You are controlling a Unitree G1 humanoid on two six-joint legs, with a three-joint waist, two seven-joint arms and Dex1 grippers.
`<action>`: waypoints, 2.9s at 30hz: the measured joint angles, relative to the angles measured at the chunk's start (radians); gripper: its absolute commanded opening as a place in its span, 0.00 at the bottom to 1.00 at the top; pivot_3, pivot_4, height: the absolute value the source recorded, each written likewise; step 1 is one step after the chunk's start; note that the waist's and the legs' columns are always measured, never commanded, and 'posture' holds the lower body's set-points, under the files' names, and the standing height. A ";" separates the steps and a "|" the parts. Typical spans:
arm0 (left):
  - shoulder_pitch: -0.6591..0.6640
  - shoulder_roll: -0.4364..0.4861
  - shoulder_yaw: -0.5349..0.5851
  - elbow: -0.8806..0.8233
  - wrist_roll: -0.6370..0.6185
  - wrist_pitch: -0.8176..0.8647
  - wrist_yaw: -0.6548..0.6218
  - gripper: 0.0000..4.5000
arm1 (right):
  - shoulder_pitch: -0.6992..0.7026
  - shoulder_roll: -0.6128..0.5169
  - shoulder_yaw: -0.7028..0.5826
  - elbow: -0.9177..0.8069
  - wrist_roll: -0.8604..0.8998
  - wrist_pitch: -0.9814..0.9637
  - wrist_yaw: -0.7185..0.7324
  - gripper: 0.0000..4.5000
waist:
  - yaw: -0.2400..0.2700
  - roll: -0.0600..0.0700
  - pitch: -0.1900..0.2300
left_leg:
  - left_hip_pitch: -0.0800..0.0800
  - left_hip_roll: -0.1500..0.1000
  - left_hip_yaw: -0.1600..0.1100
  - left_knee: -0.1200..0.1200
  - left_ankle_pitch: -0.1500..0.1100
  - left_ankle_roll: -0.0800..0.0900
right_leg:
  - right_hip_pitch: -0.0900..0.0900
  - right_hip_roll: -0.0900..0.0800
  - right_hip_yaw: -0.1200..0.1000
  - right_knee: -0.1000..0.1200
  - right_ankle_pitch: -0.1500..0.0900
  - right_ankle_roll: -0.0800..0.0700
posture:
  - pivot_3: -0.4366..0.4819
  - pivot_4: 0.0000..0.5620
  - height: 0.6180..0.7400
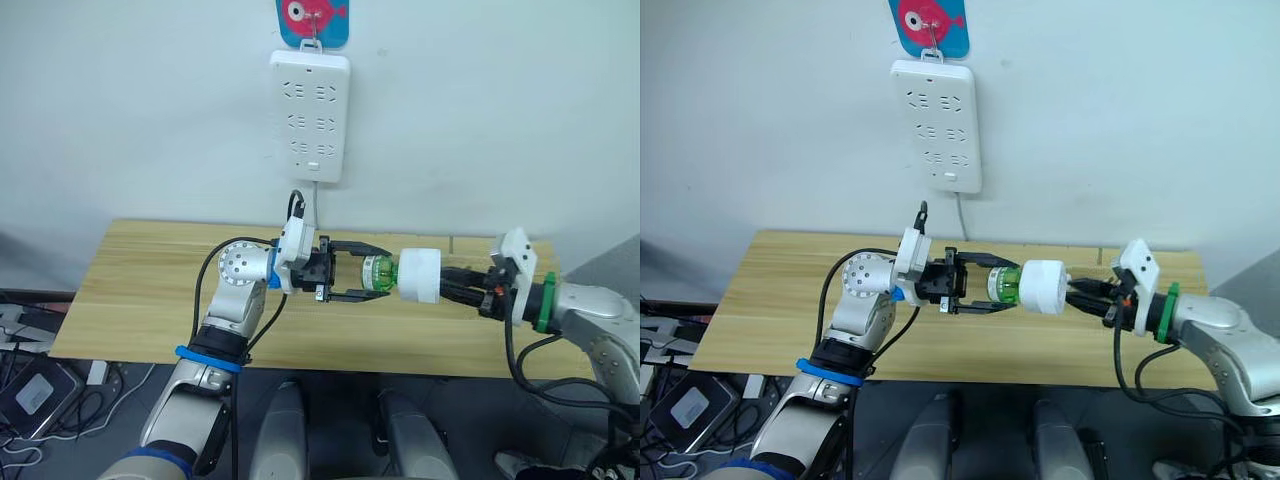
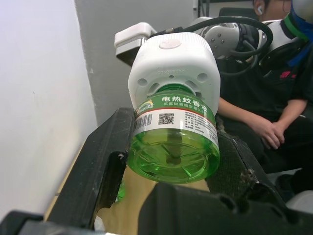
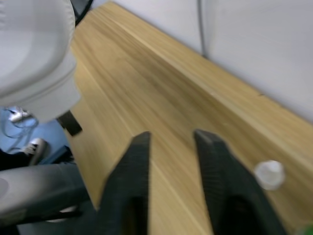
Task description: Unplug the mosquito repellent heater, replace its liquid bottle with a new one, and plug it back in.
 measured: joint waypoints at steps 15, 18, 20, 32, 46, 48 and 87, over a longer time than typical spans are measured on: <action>-0.031 -0.003 0.008 0.018 0.004 0.217 0.128 0.51 | -0.036 -0.070 -0.088 -0.335 0.783 0.341 -0.322 0.02 | -0.002 0.000 0.000 | 0.000 0.000 0.000 0.001 0.000 0.000 | 0.000 0.000 0.000 0.001 0.000 0.000 | 0.60 0.50 1.00; -0.033 -0.011 0.007 0.018 0.004 0.229 0.128 0.51 | -0.116 -0.132 -0.108 -0.256 0.830 0.342 -0.361 0.02 | -0.001 0.000 0.000 | 0.000 0.000 0.000 0.000 0.000 0.000 | 0.000 0.000 0.001 0.000 0.000 0.000 | 0.60 0.50 1.00; -0.034 -0.007 0.008 0.019 0.004 0.231 0.127 0.51 | -0.057 -0.223 -0.111 -0.255 0.775 0.358 -0.293 0.02 | 0.009 0.000 0.000 | -0.001 0.000 -0.002 -0.001 0.000 0.001 | 0.000 0.000 -0.002 -0.003 0.000 0.000 | 0.60 0.50 1.00; -0.038 0.027 -0.002 -0.015 0.000 0.239 0.032 0.51 | 0.046 -0.162 0.044 0.011 0.090 -0.004 -0.061 0.02 | -0.015 0.000 0.000 | 0.000 0.001 0.001 -0.001 0.001 0.002 | 0.001 0.001 0.002 -0.006 0.005 0.001 | 0.60 0.50 1.00; -0.011 0.043 0.003 -0.075 -0.017 0.325 0.047 0.51 | -0.029 0.009 0.092 -0.092 0.147 0.113 -0.040 0.02 | 0.003 0.000 0.000 | -0.001 0.001 0.001 -0.003 0.002 0.002 | 0.000 0.001 0.001 -0.008 0.005 0.001 | 0.64 0.51 1.00; -0.012 0.041 0.004 -0.073 -0.017 0.325 0.059 0.51 | 0.008 -0.008 0.072 -0.162 0.211 0.168 -0.050 0.02 | 0.003 0.000 0.000 | -0.001 0.001 0.001 -0.003 0.002 0.002 | 0.000 0.000 0.001 -0.008 0.005 0.001 | 0.64 0.51 1.00; -0.010 0.027 -0.002 -0.059 -0.020 0.342 0.061 0.51 | -0.131 0.004 0.098 -0.082 0.287 0.323 -0.264 0.02 | -0.001 0.000 0.000 | -0.001 0.002 0.001 -0.004 0.002 0.003 | -0.001 0.001 0.002 -0.008 0.006 0.000 | 0.62 0.49 1.00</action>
